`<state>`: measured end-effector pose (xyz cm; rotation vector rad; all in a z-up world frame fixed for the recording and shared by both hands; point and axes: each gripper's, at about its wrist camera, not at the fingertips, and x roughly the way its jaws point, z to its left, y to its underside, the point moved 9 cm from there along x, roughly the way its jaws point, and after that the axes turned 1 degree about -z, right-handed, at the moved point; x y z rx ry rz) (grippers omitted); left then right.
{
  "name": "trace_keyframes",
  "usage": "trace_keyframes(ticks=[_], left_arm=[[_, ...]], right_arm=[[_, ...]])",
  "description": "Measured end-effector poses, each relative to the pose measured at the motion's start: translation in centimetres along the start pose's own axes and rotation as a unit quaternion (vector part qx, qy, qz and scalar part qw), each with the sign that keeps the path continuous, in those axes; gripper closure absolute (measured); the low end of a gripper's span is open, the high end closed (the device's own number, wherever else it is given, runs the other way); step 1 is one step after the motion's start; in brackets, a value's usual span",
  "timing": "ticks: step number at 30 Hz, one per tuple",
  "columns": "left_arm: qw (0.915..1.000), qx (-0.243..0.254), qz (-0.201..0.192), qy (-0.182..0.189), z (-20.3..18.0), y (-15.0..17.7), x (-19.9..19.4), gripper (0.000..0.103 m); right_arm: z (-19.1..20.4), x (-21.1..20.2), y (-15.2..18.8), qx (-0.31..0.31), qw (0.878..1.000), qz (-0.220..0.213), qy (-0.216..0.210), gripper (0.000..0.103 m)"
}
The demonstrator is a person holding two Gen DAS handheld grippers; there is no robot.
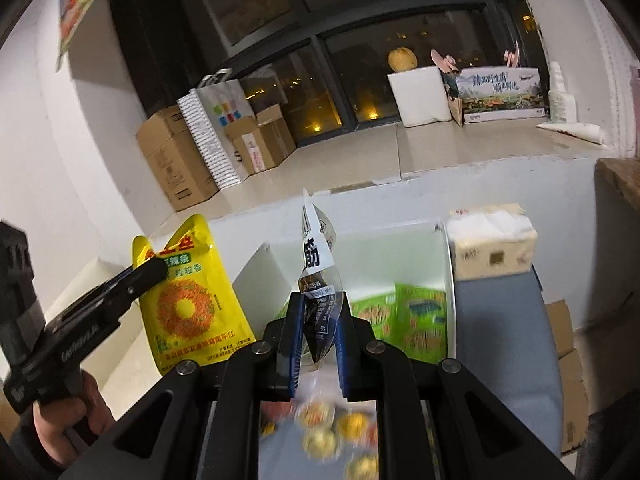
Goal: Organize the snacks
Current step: 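Lower the yellow bag and jerky pack into the white box and open both tools, then grasp the small green garlic-flavour bag with the left tool while the right tool grasps a jelly cup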
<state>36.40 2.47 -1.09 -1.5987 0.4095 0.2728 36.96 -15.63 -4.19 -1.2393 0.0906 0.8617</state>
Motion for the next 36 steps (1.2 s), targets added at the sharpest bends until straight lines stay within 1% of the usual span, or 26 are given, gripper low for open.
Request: trace_keyframes(ticks=[1,2,3,4,5,6,7,8,9,11,13,14,19,23,25,27,30,31,32,34,35,36], left_arm=[[1.0,0.002,0.004,0.002,0.1,-0.2,1.2,0.074],[1.0,0.001,0.006,0.0,0.4,-0.3,2.1,0.071],[0.9999,-0.003,0.013,0.0,0.7,-0.2,3.1,0.065],[0.9996,-0.009,0.026,-0.006,1.0,0.2,4.0,0.038],[0.9988,-0.017,0.043,-0.015,1.5,0.8,5.0,0.015],[0.9987,-0.019,0.045,-0.017,1.7,1.2,5.2,0.009],[0.9991,-0.019,0.035,-0.015,1.9,1.5,5.0,0.006],[0.9996,-0.015,0.023,-0.01,2.0,1.7,4.7,0.0],[0.9997,-0.012,0.022,-0.006,1.9,2.0,4.6,0.0],[0.9992,-0.007,0.038,-0.005,1.9,2.8,4.8,0.0],[0.9983,-0.006,0.058,0.003,1.8,3.5,4.7,0.0],[0.9982,-0.006,0.059,0.005,1.7,3.7,4.4,0.0],[0.9978,0.005,0.065,-0.001,1.3,4.8,2.1,0.0],[0.9968,0.016,0.078,-0.009,0.8,6.2,-0.2,0.0],[0.9965,0.02,0.081,-0.007,0.5,7.0,-1.4,0.0],[0.9959,0.02,0.088,-0.006,0.3,8.4,-2.7,0.0],[0.9943,0.014,0.106,0.001,-0.1,11.2,-4.7,0.0],[0.9934,0.014,0.114,0.004,-0.3,12.6,-5.5,0.0],[0.9931,0.012,0.117,0.005,-0.4,13.4,-6.0,0.0],[0.992,0.003,0.126,0.006,-0.5,15.3,-7.1,0.0],[0.991,-0.004,0.133,0.012,-0.6,16.4,-7.5,0.0],[0.9899,-0.01,0.14,0.018,-0.7,17.3,-7.8,0.0]], right_arm=[[-0.2,0.7,-0.4,0.001,1.0,0.0,0.001,0.087],[-0.8,1.7,-0.8,-0.001,1.0,0.007,0.016,0.074],[-1.3,2.4,-1.0,0.001,1.0,0.015,0.026,0.03],[-1.7,2.8,-1.0,0.008,0.999,0.02,0.031,0.008],[-2.3,2.8,-1.1,0.023,0.999,0.014,0.029,0.0],[-2.6,2.6,-1.0,0.03,0.999,0.011,0.026,0.0],[-2.9,2.4,-1.0,0.035,0.999,0.005,0.028,0.0],[-3.3,1.9,-0.9,0.036,0.999,-0.002,0.035,0.0],[-3.6,1.7,-0.8,0.035,0.999,-0.007,0.041,0.0],[-4.0,1.4,-0.6,0.038,0.998,-0.006,0.046,0.0],[-4.0,0.9,-0.2,0.041,0.998,-0.004,0.044,0.0],[-3.8,0.4,0.0,0.041,0.998,-0.008,0.039,0.0],[-2.6,-1.2,1.6,0.017,0.999,-0.009,0.04,0.0],[-1.6,-3.1,3.8,-0.002,0.999,0.0,0.044,0.0],[-1.0,-4.1,5.4,-0.013,0.999,0.01,0.039,0.0],[-0.5,-5.4,7.5,-0.033,0.998,0.016,0.048,0.0],[-0.1,-6.7,11.1,-0.04,0.997,0.031,0.05,0.0],[-0.2,-6.8,12.2,-0.04,0.997,0.039,0.053,0.0],[-0.6,-6.9,13.9,-0.036,0.996,0.049,0.059,0.0],[-1.0,-6.8,16.0,-0.036,0.995,0.063,0.062,0.0],[-1.5,-6.5,17.5,-0.034,0.994,0.076,0.068,0.0],[-1.7,-6.3,18.4,-0.033,0.993,0.084,0.072,0.0]])
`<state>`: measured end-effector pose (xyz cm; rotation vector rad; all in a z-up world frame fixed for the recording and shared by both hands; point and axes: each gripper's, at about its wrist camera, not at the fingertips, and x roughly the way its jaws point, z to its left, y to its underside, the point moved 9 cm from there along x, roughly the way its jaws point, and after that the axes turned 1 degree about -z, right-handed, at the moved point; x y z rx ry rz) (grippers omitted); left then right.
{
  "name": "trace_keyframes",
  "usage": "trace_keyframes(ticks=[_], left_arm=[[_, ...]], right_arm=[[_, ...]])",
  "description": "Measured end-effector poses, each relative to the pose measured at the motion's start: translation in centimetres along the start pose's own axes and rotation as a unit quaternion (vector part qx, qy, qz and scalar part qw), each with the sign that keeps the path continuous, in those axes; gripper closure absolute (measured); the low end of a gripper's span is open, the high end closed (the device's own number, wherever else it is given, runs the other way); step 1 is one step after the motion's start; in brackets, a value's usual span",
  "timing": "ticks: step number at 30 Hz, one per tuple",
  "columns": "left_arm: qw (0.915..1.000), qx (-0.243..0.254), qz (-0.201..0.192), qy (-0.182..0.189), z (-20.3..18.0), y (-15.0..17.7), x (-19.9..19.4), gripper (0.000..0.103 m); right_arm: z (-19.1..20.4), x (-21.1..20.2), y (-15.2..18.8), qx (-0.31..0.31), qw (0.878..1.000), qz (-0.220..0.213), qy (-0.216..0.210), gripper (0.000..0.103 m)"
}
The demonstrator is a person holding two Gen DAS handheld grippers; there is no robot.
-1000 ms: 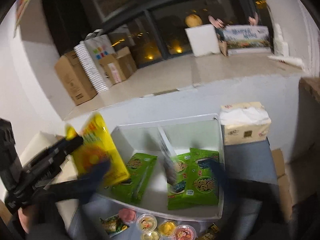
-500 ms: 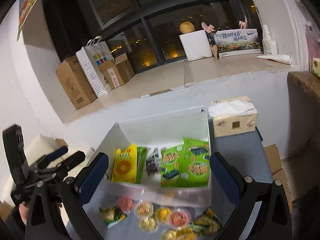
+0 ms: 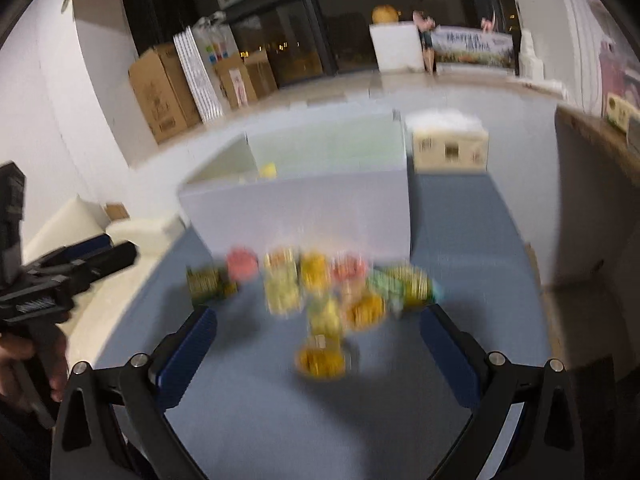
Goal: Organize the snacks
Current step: 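Grasp the small green garlic-flavour bag with the left tool while the right tool grasps a jelly cup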
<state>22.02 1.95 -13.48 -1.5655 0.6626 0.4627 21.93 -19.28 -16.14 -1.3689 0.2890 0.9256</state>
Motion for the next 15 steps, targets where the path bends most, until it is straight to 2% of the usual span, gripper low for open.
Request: trace_keyframes(ticks=[5,11,13,14,15], left_arm=[[0.9994,-0.02,0.028,0.008,0.4,4.3,-0.3,0.0],[0.9983,-0.033,0.047,-0.003,2.1,6.3,0.0,0.0],[0.998,-0.037,0.052,-0.006,2.6,6.5,0.3,0.0],[0.9978,-0.038,0.054,-0.006,2.8,6.6,0.6,0.0],[0.9977,-0.037,0.057,-0.005,2.9,6.6,0.8,0.0]], right_arm=[[-0.6,2.5,2.6,0.02,0.999,0.026,0.001,0.0],[-0.3,4.6,2.7,0.017,0.999,0.036,0.003,0.003],[-0.3,5.4,2.8,0.014,0.999,0.045,0.012,0.024],[-0.2,6.2,2.9,0.014,0.998,0.061,0.013,0.046],[-0.2,6.5,3.0,0.012,0.998,0.068,0.013,0.051]])
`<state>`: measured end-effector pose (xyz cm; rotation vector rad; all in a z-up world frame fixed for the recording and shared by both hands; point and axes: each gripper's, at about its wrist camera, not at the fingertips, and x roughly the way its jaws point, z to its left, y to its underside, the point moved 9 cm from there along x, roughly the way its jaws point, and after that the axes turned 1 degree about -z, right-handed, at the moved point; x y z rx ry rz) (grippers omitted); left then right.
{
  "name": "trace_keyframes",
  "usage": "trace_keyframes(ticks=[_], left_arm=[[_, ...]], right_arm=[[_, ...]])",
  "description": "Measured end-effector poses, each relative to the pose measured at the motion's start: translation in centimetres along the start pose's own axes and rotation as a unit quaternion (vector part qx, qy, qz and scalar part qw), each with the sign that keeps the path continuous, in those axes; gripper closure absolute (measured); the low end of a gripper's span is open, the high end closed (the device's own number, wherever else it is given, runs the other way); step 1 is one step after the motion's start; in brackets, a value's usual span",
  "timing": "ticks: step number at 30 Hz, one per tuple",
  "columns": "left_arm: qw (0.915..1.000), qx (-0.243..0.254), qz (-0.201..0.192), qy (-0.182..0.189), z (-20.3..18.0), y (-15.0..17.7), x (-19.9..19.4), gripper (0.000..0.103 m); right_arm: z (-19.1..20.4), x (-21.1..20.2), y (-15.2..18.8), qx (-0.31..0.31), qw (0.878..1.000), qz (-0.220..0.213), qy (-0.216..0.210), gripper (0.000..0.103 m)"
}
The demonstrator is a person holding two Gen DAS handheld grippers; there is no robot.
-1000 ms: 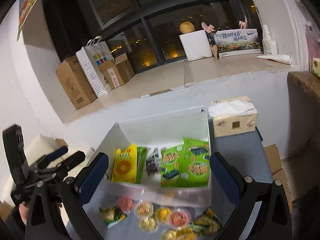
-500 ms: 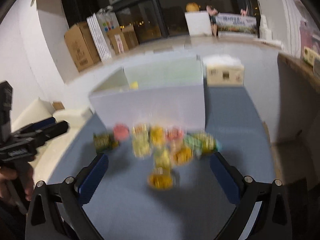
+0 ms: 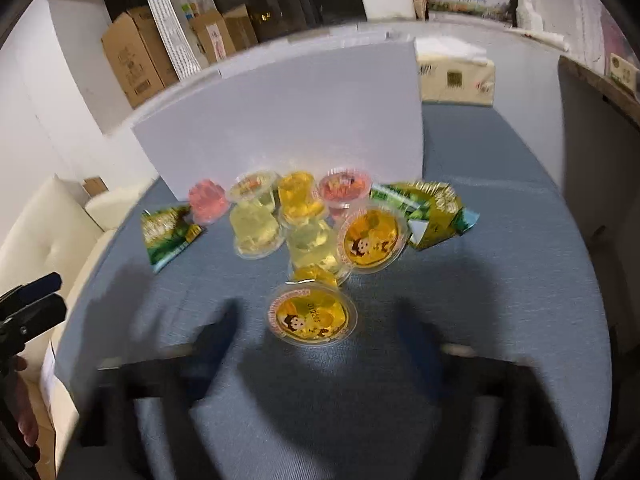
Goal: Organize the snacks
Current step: 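Grasp the small green garlic-flavour bag with the left tool while the right tool grasps a jelly cup, then carry the garlic bag and jelly cup into the white box and open both tools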
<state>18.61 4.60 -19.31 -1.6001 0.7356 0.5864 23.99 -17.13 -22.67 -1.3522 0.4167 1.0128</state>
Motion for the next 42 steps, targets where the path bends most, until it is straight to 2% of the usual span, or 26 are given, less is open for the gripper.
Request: trace_keyframes(ticks=[2,10,21,29,30,31,32,33,34,38,42], left_arm=[[1.0,0.001,0.005,0.0,0.1,0.1,0.4,0.0],[0.9998,0.009,0.015,0.002,-0.3,-0.4,2.4,0.0],[0.9995,0.027,0.015,-0.01,-0.7,-4.3,7.4,0.0],[0.9989,0.026,0.03,-0.027,0.0,-4.8,10.9,0.001],[0.9987,0.028,0.032,-0.028,0.0,-4.7,11.2,0.003],[0.9985,0.031,0.035,-0.029,-0.1,-4.4,11.6,0.016],[0.9984,0.03,0.039,-0.027,-0.1,-4.3,11.8,0.034],[0.9984,0.03,0.038,-0.03,0.0,-4.3,11.8,0.037],[0.9986,0.032,0.031,-0.03,0.0,-4.5,11.7,0.049],[0.9992,0.031,0.018,-0.017,-0.1,-4.7,11.1,0.05],[0.9993,0.036,-0.006,-0.003,-0.9,-4.9,8.9,0.05]], right_arm=[[0.3,-0.1,0.0,-0.016,1.0,-0.008,0.01,0.052],[0.7,-0.7,0.5,-0.025,1.0,-0.011,-0.002,0.053],[0.7,-4.8,2.0,0.006,0.999,-0.04,-0.029,0.055],[0.5,-6.7,2.5,0.021,0.998,-0.053,-0.037,0.055],[0.6,-6.8,2.5,0.02,0.998,-0.053,-0.037,0.055],[0.7,-6.8,2.5,0.019,0.998,-0.053,-0.036,0.055],[0.8,-6.8,2.5,0.017,0.998,-0.053,-0.037,0.055],[0.9,-6.8,2.6,0.017,0.998,-0.053,-0.037,0.055],[0.9,-6.7,2.5,0.016,0.998,-0.053,-0.038,0.055],[1.0,-6.4,2.8,0.016,0.998,-0.05,-0.04,0.055],[1.4,-6.6,2.6,0.013,0.998,-0.054,-0.042,0.055]])
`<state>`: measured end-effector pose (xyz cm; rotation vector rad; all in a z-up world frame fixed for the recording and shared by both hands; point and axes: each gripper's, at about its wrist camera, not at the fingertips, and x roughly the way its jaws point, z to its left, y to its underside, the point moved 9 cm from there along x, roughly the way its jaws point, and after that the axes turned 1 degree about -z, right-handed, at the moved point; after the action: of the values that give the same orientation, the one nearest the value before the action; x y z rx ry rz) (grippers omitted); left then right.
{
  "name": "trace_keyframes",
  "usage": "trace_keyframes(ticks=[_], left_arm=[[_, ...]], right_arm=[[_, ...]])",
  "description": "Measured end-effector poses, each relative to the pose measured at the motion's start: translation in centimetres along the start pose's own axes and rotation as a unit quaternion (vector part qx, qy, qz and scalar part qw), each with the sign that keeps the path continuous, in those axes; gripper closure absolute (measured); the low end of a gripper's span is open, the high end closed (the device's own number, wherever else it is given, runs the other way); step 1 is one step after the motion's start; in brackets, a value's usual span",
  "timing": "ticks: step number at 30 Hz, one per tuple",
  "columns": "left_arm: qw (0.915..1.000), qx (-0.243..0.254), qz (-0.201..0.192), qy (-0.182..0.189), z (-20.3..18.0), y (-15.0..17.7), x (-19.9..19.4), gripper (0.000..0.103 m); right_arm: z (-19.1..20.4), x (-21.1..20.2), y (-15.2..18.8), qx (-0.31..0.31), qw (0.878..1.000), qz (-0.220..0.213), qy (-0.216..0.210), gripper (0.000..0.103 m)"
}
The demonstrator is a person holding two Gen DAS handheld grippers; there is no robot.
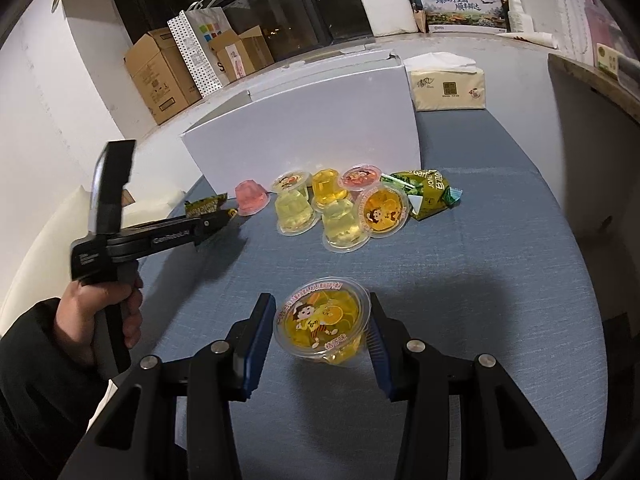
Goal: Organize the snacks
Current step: 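Carry the garlic bag and jelly cup into the white box and open both tools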
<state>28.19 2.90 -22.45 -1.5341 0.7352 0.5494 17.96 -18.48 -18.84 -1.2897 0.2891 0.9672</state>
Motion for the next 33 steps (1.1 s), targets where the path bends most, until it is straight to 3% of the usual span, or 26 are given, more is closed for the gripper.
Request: trace_keyframes(ticks=[7,13,20,27,28,29,30,31,32,33], left_arm=[[0.9966,0.02,-0.074,0.031,-2.2,-3.2,-7.0,0.05],[0.9911,0.031,-0.12,0.049,-3.9,-9.7,-10.0,0.05],[0.9922,0.037,-0.112,0.04,-5.2,-16.8,-6.3,0.05],[0.9963,0.029,-0.079,0.019,-4.0,-17.3,-1.5,0.049],[0.9971,0.028,-0.069,0.014,-3.7,-17.1,-0.8,0.046],[0.9976,0.028,-0.064,0.007,-3.4,-16.9,-0.4,0.033],[0.998,0.027,-0.057,-0.002,-3.0,-16.7,0.1,0.024],[0.9981,0.023,-0.056,-0.009,-2.5,-16.6,0.4,0.007],[0.9978,0.021,-0.062,-0.012,-2.1,-16.6,0.4,0.0],[0.9975,0.02,-0.066,-0.014,-1.9,-16.5,0.3,0.0]], right_arm=[[0.8,-0.7,-2.9,-0.001,1.0,-0.022,-0.012,0.055],[1.4,-1.8,-10.9,-0.02,0.997,-0.072,-0.014,0.055],[0.6,-0.6,-20.6,-0.007,0.993,-0.113,-0.015,0.055],[-2.0,4.7,-24.0,0.01,0.997,-0.076,0.003,0.055],[-2.3,5.2,-23.9,0.012,0.997,-0.071,0.007,0.055],[-2.5,5.9,-23.9,0.015,0.998,-0.062,0.005,0.055],[-2.7,6.6,-23.6,0.017,0.999,-0.049,0.003,0.051],[-2.9,7.0,-23.4,0.022,0.999,-0.039,0.003,0.043],[-3.1,7.2,-23.3,0.028,0.999,-0.041,-0.004,0.018],[-3.1,6.9,-23.3,0.031,0.998,-0.053,-0.008,0.005]])
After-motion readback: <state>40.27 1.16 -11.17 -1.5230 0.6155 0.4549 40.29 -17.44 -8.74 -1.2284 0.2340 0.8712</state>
